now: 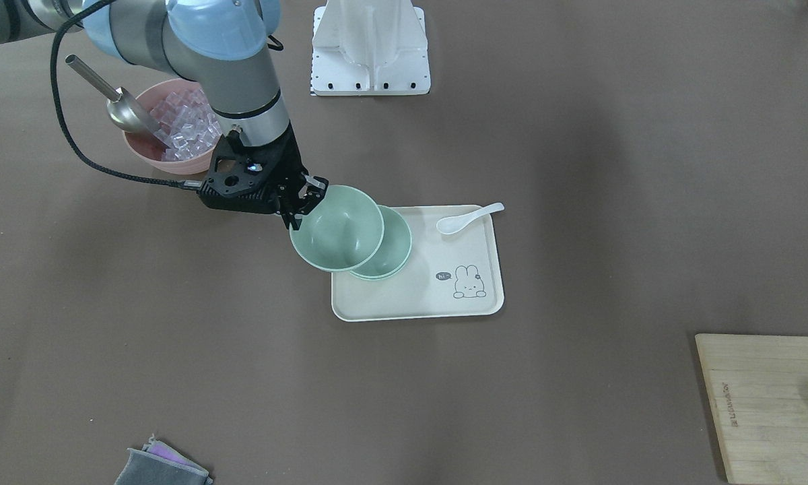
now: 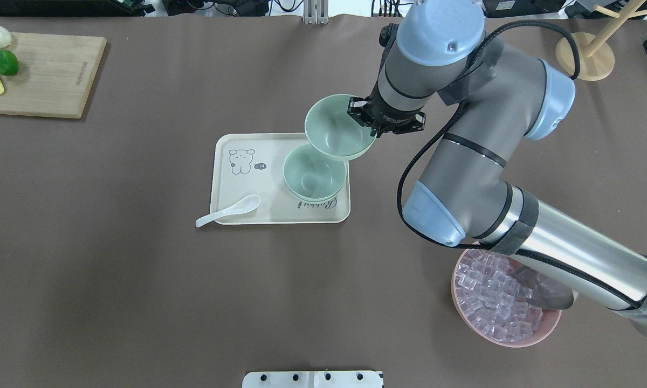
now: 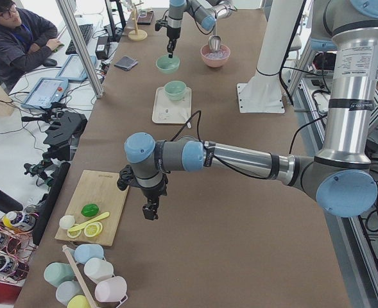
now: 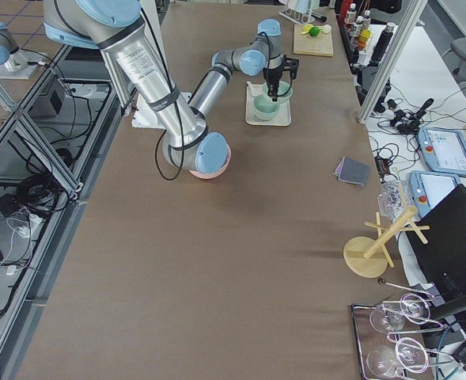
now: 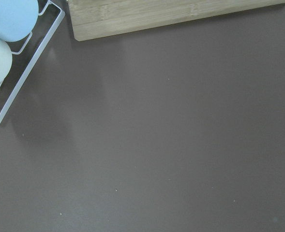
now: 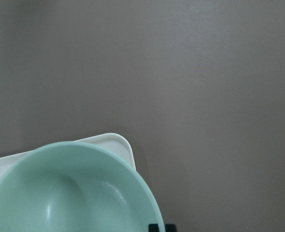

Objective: Stack green bowls together

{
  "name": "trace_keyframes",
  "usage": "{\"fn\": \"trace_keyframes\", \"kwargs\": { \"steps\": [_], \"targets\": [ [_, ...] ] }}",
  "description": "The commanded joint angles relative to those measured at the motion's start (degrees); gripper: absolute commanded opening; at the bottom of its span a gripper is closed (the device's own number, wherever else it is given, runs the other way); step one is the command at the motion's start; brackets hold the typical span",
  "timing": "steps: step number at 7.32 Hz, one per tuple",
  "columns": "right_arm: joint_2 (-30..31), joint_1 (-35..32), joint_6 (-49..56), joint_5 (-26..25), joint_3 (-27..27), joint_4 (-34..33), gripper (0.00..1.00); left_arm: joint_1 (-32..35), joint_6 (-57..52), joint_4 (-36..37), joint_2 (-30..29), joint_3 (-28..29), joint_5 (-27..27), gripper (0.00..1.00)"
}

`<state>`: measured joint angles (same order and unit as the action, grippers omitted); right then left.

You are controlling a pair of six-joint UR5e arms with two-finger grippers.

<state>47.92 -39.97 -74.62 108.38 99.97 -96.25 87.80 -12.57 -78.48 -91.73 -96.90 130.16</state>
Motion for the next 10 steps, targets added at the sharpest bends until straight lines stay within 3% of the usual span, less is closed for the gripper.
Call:
{"fn": "trace_keyframes", "kwargs": {
  "steps": [1, 4, 10],
  "targets": [
    [-0.5, 2.2, -1.7, -2.4, -1.7, 0.8, 0.00, 0.0, 0.0, 0.1, 0.9, 0.1, 0.0, 0.98],
    [-2.2, 6.1, -6.1, -8.0, -6.4, 6.7, 0.00, -0.1, 0.1, 0.2, 0.9, 0.9, 0.1, 0.98],
    [-1.3, 8.3, -6.3, -8.2, -6.8, 7.0, 0.00, -0.2, 0.0, -0.1, 0.8, 2.8, 0.1, 0.98]
  ]
}}
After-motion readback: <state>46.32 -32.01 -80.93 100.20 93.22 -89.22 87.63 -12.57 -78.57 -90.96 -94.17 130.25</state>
